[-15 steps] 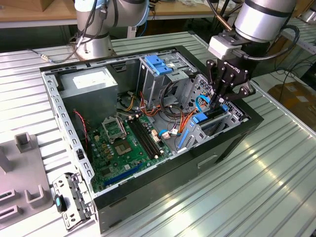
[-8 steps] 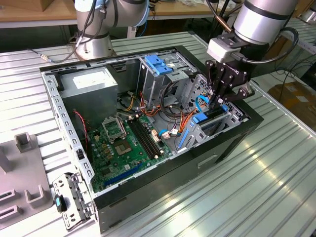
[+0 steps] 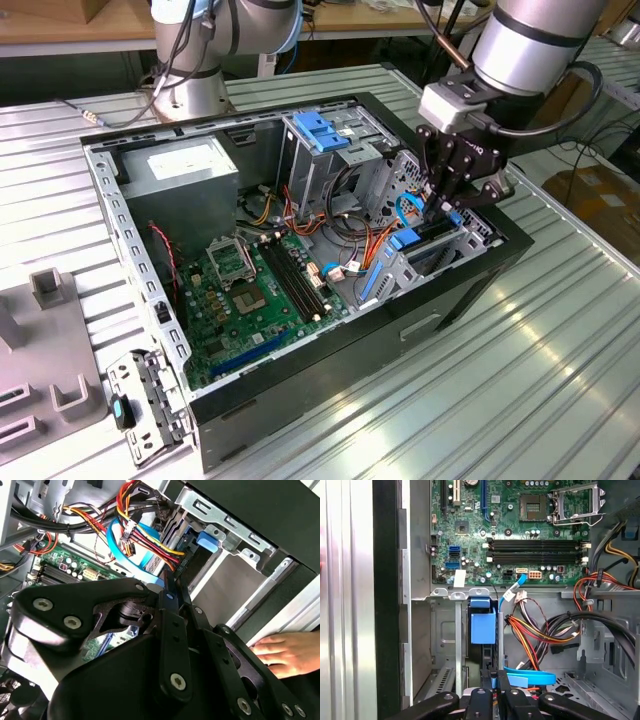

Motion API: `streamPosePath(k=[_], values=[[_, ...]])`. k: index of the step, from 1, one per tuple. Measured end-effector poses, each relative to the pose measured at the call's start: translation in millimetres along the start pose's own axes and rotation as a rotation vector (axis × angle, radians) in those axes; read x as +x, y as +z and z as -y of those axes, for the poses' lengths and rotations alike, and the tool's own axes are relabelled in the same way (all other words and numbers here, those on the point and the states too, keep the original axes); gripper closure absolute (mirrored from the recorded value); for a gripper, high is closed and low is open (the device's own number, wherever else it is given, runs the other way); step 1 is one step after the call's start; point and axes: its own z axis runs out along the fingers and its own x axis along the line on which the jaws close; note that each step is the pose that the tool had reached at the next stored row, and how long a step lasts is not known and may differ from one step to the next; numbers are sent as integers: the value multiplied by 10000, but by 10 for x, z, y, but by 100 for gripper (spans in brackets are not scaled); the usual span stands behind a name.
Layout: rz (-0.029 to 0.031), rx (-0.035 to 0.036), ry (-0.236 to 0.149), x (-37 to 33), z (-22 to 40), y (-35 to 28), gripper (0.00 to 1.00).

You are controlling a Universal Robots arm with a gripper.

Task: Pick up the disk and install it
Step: 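Insert the second disk wire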

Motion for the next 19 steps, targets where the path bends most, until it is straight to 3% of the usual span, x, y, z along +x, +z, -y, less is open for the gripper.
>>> streamPosePath(k=[5,17,19], values=[[72,24,3,3,-1,16,84],[103,23,5,12,-2,52,84],[138,24,6,12,-2,53,84]])
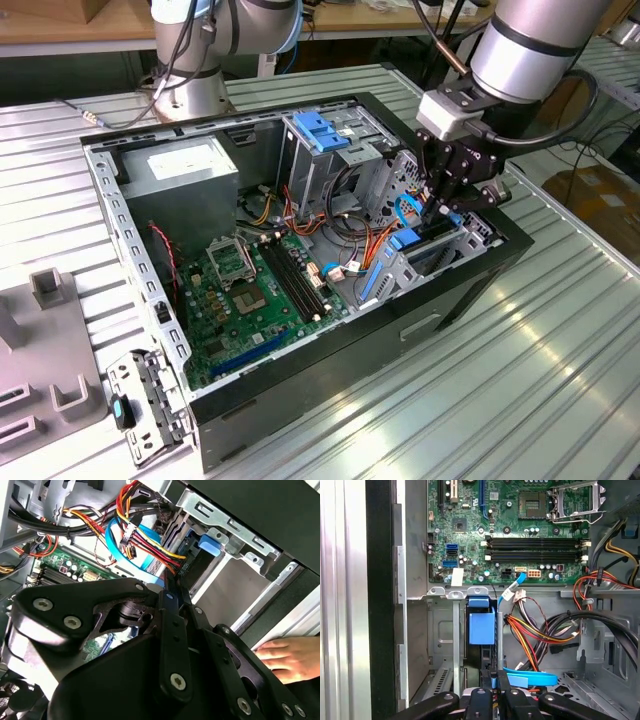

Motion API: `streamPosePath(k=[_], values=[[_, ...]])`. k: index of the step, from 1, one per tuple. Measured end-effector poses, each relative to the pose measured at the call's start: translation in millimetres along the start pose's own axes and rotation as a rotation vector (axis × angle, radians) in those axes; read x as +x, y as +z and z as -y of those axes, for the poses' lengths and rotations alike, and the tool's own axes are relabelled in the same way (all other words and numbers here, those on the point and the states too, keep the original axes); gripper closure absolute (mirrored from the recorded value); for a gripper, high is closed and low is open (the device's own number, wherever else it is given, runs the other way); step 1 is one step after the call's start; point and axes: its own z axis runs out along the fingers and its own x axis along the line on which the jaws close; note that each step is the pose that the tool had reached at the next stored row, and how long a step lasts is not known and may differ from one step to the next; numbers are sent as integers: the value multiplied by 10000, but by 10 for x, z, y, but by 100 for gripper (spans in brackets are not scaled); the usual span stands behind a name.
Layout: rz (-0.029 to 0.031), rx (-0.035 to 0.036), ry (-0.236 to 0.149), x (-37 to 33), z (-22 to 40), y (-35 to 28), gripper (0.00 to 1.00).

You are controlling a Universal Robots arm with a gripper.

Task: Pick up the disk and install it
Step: 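Insert the second disk wire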

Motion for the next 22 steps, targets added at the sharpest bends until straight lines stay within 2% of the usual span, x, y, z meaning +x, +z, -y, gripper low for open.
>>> streamPosePath(k=[7,11,13,19,21,22], values=[[28,0,-82,0,1,-24,84],[35,2,-419,19,0,-22,84],[40,2,-426,20,0,-18,84],[78,3,-425,20,-1,-6,84],[121,-2,-424,21,-1,10,84],[122,-3,-424,21,-1,9,84]])
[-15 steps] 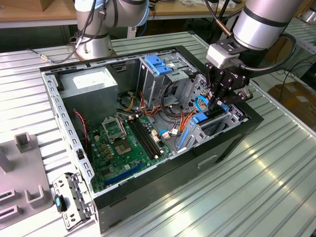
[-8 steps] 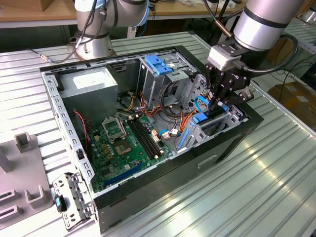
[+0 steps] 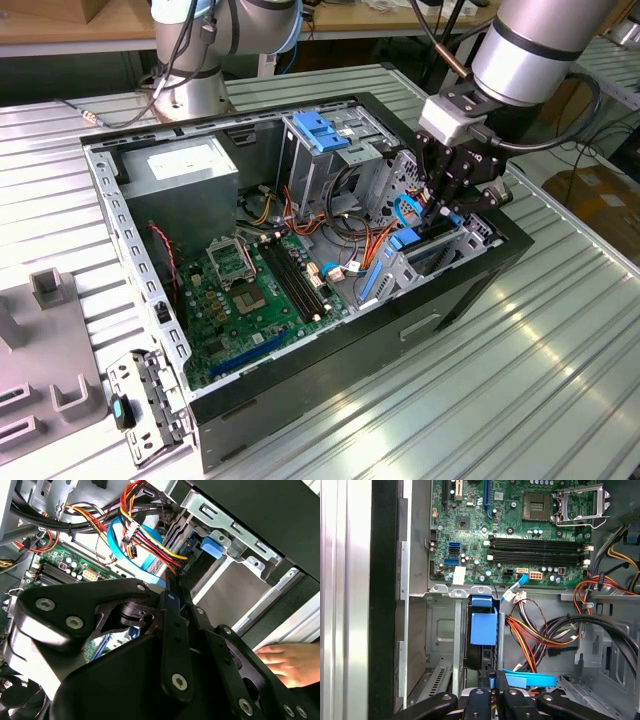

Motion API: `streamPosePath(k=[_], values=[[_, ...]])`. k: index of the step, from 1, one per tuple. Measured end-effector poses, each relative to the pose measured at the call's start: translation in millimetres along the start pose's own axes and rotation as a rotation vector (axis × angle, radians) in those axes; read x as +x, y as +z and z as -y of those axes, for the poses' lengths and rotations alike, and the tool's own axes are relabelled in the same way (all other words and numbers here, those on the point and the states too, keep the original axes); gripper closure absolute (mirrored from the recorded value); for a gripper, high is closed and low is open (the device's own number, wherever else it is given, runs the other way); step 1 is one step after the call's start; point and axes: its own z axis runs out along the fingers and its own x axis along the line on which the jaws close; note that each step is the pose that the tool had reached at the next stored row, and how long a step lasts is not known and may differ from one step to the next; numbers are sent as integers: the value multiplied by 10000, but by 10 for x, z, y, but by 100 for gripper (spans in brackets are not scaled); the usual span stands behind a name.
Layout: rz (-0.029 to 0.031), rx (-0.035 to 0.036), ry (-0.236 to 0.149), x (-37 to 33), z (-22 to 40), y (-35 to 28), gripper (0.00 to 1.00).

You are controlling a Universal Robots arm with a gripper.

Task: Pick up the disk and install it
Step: 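Insert the second disk wire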

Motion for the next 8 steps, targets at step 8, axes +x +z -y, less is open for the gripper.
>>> streamPosePath(k=[8], values=[[18,-12,10,4,-1,33,84]])
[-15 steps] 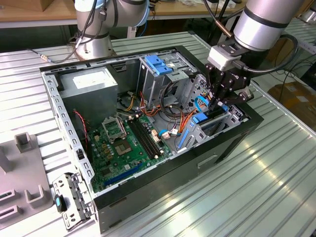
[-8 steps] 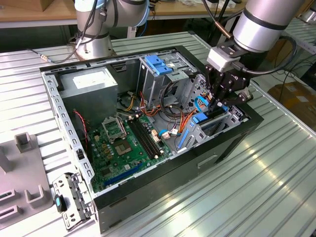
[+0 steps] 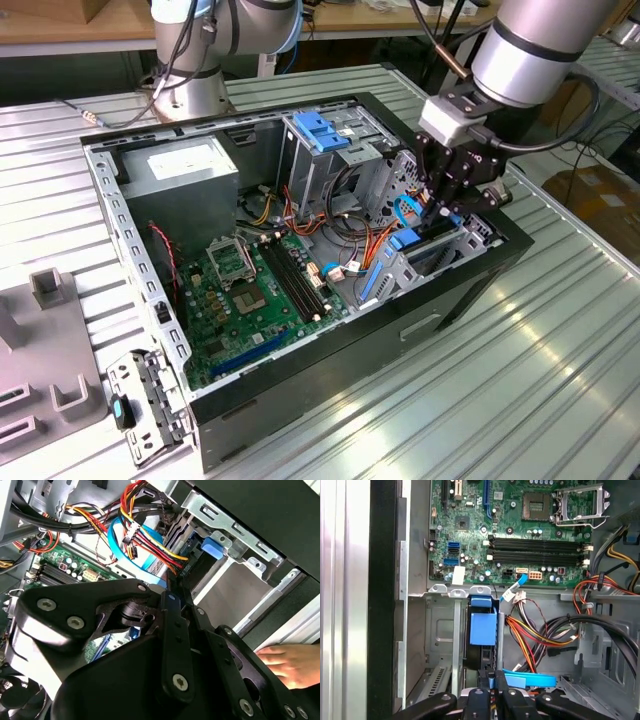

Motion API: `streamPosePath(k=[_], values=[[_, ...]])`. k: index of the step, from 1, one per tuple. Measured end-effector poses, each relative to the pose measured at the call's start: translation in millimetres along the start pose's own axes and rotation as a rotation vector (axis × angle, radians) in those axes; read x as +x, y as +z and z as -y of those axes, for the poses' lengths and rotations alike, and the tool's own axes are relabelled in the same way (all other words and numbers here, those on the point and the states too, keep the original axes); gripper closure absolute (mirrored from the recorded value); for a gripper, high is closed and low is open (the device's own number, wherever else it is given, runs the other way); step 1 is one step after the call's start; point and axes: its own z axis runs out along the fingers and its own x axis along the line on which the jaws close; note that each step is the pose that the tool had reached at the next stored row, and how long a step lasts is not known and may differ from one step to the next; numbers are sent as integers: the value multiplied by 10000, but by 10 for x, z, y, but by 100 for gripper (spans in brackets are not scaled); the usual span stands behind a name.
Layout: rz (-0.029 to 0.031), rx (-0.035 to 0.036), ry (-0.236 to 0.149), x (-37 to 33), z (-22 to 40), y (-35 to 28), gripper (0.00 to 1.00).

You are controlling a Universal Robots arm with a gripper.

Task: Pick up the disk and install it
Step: 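Insert the second disk wire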

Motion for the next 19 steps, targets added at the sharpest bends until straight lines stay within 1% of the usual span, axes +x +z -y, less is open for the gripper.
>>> streamPosePath(k=[4,6,8,9,10,11,12,13,15,17,19], values=[[18,-1,16,4,-1,21,84],[17,0,17,4,-1,21,84],[31,10,15,3,0,13,83],[48,14,16,3,1,-18,83],[40,12,17,3,2,-48,76],[22,9,17,3,2,-90,76],[26,10,17,3,3,-119,76],[23,9,17,3,4,-132,76],[27,10,17,3,3,-134,76],[24,10,17,3,3,-136,78],[24,10,17,3,4,-136,89]])
